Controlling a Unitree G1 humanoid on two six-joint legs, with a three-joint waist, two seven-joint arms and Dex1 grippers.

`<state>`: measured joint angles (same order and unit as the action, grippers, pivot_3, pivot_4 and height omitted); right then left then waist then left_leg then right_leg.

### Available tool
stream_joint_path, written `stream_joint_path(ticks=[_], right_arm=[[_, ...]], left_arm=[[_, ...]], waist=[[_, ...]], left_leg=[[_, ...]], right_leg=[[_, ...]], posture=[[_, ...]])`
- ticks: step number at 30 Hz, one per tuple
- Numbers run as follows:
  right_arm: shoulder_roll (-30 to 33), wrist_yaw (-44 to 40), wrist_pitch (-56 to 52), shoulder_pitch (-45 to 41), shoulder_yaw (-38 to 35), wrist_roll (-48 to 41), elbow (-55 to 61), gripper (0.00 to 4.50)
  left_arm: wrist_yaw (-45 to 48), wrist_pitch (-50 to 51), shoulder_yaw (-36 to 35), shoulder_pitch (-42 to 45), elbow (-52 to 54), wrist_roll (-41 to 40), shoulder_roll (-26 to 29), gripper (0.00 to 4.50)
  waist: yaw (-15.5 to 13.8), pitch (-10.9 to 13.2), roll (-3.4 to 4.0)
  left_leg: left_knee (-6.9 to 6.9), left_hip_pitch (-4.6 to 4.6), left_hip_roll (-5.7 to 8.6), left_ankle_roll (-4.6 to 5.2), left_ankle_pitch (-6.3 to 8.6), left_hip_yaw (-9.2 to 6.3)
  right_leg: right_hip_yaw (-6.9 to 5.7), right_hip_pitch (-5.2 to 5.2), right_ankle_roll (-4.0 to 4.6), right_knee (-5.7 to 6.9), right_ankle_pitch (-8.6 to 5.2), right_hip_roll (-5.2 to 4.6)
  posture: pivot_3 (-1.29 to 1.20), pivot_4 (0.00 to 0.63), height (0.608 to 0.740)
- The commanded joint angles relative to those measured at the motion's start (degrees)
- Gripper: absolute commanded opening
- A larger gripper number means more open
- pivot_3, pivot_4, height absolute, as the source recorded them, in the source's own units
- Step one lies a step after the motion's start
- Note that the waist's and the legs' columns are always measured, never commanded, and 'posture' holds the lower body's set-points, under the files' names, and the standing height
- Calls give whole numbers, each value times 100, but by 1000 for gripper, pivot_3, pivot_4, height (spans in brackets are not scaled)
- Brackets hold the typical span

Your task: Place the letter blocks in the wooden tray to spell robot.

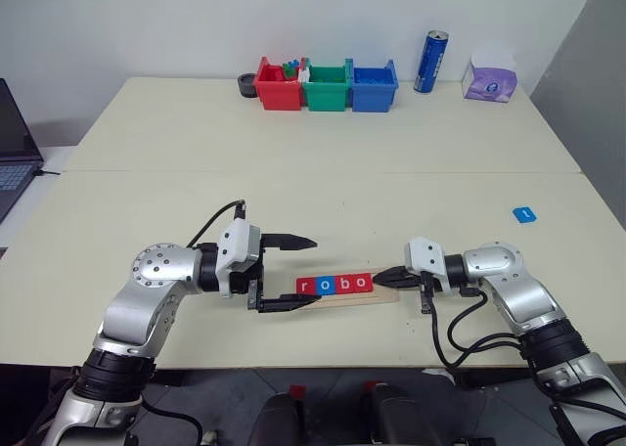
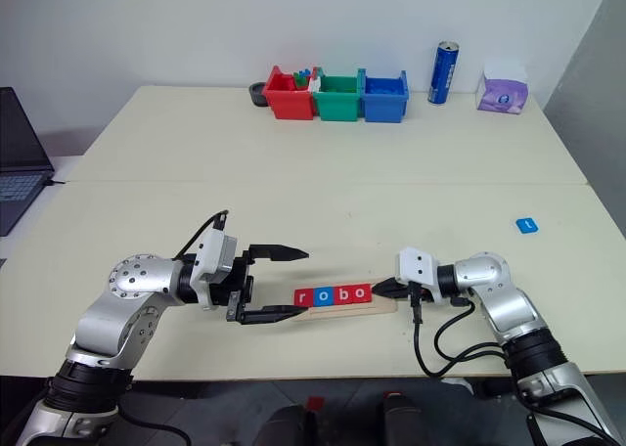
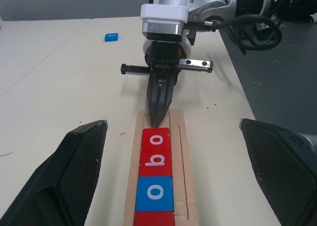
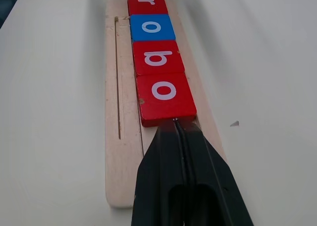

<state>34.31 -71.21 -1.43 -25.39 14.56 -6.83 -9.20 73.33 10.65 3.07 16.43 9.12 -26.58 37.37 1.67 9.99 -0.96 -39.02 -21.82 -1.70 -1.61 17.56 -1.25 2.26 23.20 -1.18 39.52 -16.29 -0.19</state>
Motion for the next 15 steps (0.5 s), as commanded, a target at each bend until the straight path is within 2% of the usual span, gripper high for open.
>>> stream_joint_path(ticks=[1,6,7,9,15], right_arm=[[412,-119,-398,118,-439,-420,808,38],[900,195,-1864,506,-1083,-1188,2166,38],[930,391,-2253,598,-1304,-1399,2360,190],[917,805,-2902,764,-1755,-1761,2586,618],[642,2104,-3248,1405,-2591,-1694,2971,2668]], left_arm=[[4,-57,-40,-13,191,-71,21,4500],[-51,-25,-37,-60,286,-121,-19,4500],[-77,-16,-13,-40,299,-121,-53,4500],[-130,-19,49,13,315,-101,-134,4500],[-376,6,264,326,279,-33,-548,4500]], waist=[[-2,0,1],[-6,0,0],[-9,1,0],[-13,0,-1],[-36,0,-4]], left_leg=[[0,0,-1,0,0,0],[0,-4,-2,0,0,-3],[1,-3,-4,0,0,-5],[0,-3,-2,0,0,-5],[0,-7,7,0,0,-6]], right_leg=[[0,0,0,0,0,-1],[-1,0,0,-2,0,-2],[-3,0,0,-2,0,-2],[-3,-1,0,-1,0,-1],[-4,-3,-1,-2,0,-3]], posture=[[0,150,740],[0,150,740],[0,150,740],[0,150,740],[0,150,740]])
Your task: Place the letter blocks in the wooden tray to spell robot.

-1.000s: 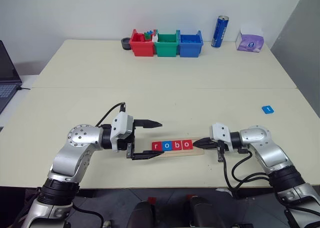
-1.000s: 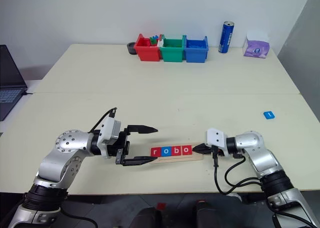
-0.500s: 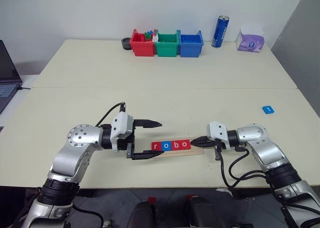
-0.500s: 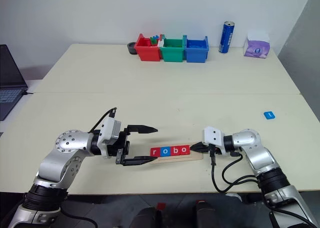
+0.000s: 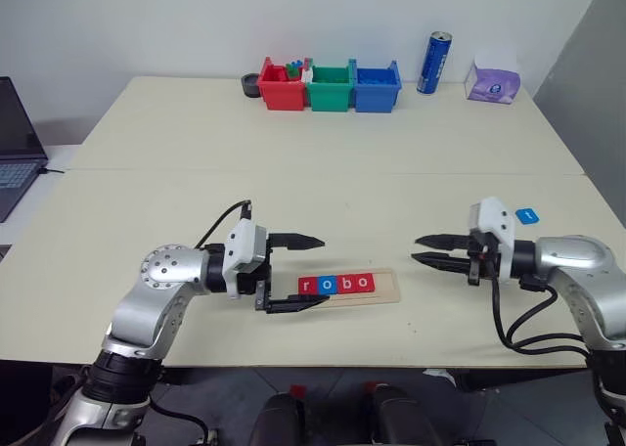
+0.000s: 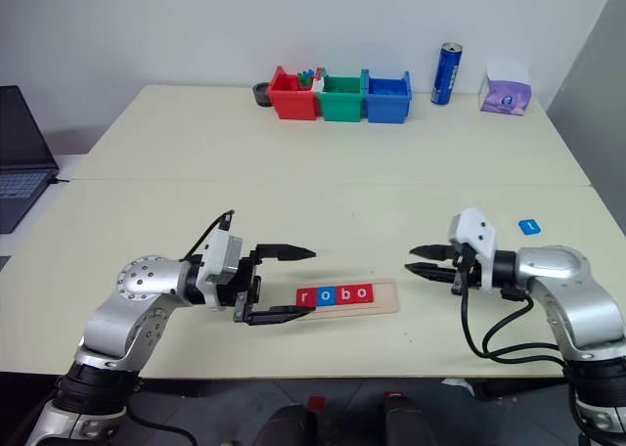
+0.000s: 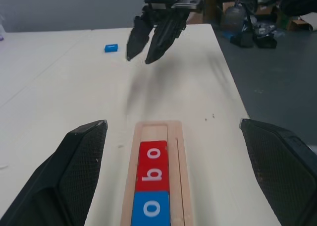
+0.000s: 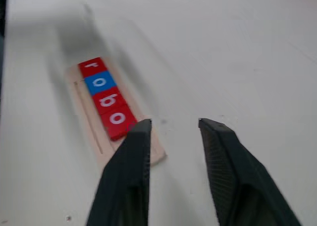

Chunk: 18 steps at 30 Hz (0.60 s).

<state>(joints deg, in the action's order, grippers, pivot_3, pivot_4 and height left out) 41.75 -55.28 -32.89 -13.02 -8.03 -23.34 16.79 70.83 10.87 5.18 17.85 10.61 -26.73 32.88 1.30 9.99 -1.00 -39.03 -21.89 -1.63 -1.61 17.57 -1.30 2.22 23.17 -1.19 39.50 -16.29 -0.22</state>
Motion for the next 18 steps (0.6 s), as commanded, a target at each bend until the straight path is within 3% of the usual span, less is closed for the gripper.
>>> stream_joint_path(ticks=[1,5,12,18], right_arm=[[-190,728,-138,302,-408,-31,489,3024],[-611,1835,88,723,-669,473,624,4397],[-1064,3347,38,755,-1240,1032,107,4455],[-857,3722,336,254,-1539,1200,-1027,4455]], left_arm=[[-168,-21,91,233,108,4,-168,4500],[-449,-59,266,440,-12,135,-530,4500],[-1440,-61,665,886,-245,604,-1535,4500],[-2380,-305,1217,1613,-1296,1529,-2535,4500]], waist=[[5,0,0],[8,0,0],[17,-2,2],[11,-4,6]], left_leg=[[0,0,1,0,0,2],[1,1,1,0,0,2],[-1,3,8,-1,-1,9],[-1,5,15,-1,-1,18]], right_leg=[[3,0,0,0,0,2],[3,1,0,0,0,7],[13,0,-1,4,1,4],[20,0,-1,4,1,5]], posture=[[0,150,740],[0,150,740],[0,150,740],[0,150,740]])
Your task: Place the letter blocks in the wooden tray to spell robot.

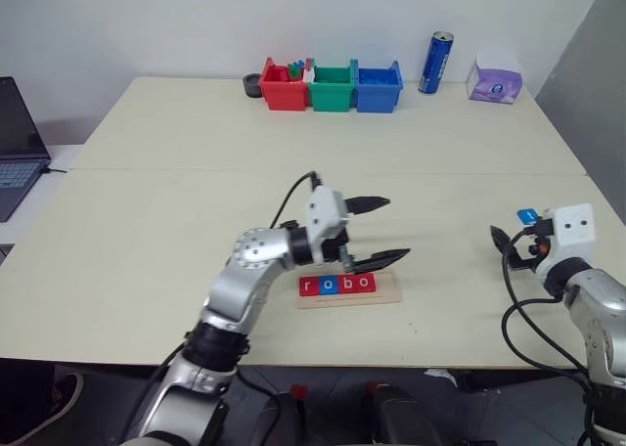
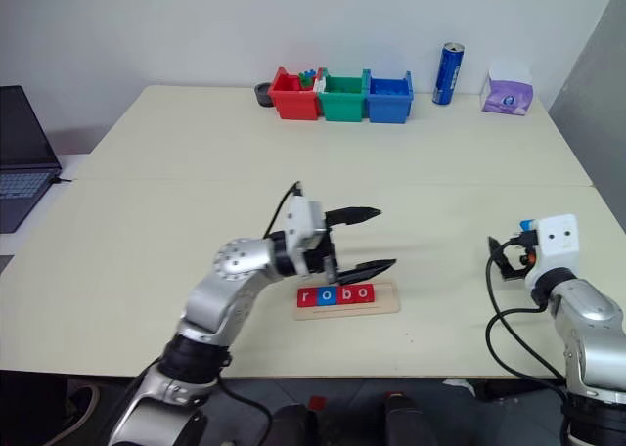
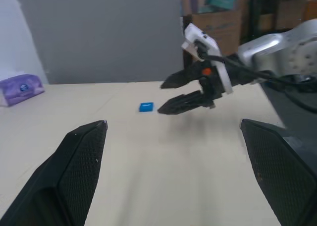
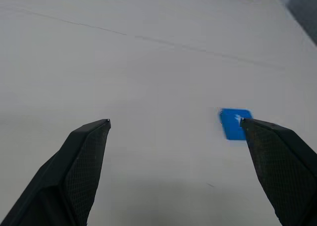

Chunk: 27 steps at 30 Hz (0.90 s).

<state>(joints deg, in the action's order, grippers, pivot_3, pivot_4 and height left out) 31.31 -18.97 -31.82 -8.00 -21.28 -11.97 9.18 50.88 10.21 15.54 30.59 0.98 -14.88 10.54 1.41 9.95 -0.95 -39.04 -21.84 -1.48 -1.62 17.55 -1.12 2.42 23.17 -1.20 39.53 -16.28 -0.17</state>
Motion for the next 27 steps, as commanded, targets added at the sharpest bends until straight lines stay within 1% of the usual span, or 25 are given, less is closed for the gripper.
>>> stream_joint_path(ticks=[1,6,10,15,21,27], right_arm=[[232,75,267,-353,-200,61,-468,4455],[446,-224,573,-879,1,26,-1503,4455],[580,-535,902,-1311,157,30,-2365,4455],[711,-782,1345,-1780,295,103,-3364,4455],[845,-961,1789,-2324,407,222,-4454,4455],[935,-1237,1933,-2778,388,123,-5382,4455]], left_arm=[[-500,-274,208,486,-546,424,-468,4500],[-912,-579,300,1065,-1516,825,-1015,4500],[-984,-738,376,1231,-1800,985,-1251,4500],[-936,-629,432,1242,-1735,1077,-1294,4500],[-837,-404,445,1184,-1495,1008,-1314,4500],[-654,12,422,1100,-1158,845,-1252,4500]], waist=[[0,-1,1],[31,-6,10],[33,-7,13],[23,-8,15],[26,-8,17],[23,-9,17]], left_leg=[[0,0,0,0,0,1],[7,4,-3,1,0,7],[8,4,-4,1,0,21],[8,3,-5,0,0,27],[7,4,-7,-1,-1,29],[7,4,-7,-3,-2,32]], right_leg=[[0,0,0,-2,0,1],[6,2,0,-4,0,8],[11,2,0,-7,0,8],[11,2,0,-7,0,6],[13,2,0,-9,0,2],[14,2,0,-9,0,1]], posture=[[0,150,740],[0,150,740],[0,150,740],[0,150,740],[0,150,740],[0,150,740]])
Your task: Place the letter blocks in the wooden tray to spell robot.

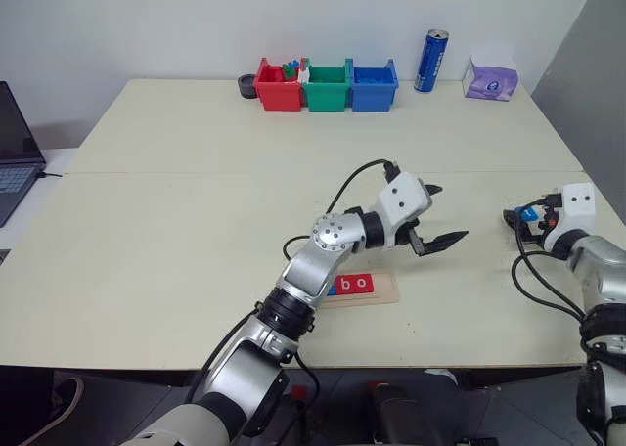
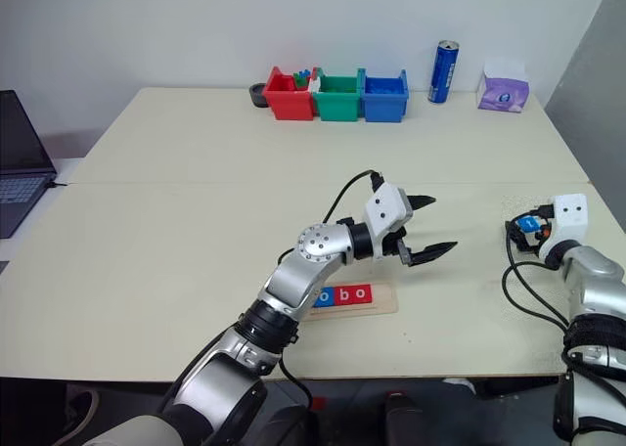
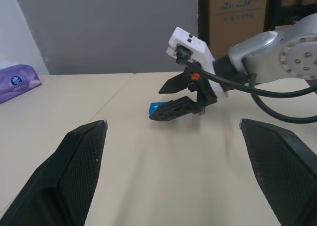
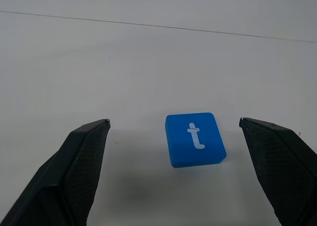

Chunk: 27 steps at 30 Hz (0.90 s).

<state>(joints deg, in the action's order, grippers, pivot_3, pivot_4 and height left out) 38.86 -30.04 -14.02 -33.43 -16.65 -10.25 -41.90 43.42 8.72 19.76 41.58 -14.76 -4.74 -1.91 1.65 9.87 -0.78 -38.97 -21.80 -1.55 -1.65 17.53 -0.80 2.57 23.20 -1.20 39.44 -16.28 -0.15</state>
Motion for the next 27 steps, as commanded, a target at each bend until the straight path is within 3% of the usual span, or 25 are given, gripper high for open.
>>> stream_joint_path(ticks=[1,20,23,27], right_arm=[[211,-152,188,-314,-74,-35,-480,4455],[434,-694,688,-1146,67,100,-2227,4455],[435,-724,733,-1174,86,117,-2310,3864],[437,-757,756,-1166,103,140,-2349,2417]], left_arm=[[123,270,-17,-15,489,-212,7,4500],[29,718,-184,-48,888,-464,14,4500],[31,734,-194,-66,912,-482,40,4500],[35,763,-193,-110,970,-508,87,4500]], waist=[[2,0,0],[1,0,1],[1,0,1],[6,0,1]], left_leg=[[0,0,0,0,0,-1],[0,0,0,-24,-14,4],[0,0,0,-25,-14,4],[0,0,-1,-26,-14,4]], right_leg=[[0,0,0,0,0,-1],[5,0,0,-2,0,-2],[6,0,0,-2,0,-2],[7,0,0,-2,0,-2]], posture=[[0,150,740],[0,150,740],[0,150,740],[0,150,740]])
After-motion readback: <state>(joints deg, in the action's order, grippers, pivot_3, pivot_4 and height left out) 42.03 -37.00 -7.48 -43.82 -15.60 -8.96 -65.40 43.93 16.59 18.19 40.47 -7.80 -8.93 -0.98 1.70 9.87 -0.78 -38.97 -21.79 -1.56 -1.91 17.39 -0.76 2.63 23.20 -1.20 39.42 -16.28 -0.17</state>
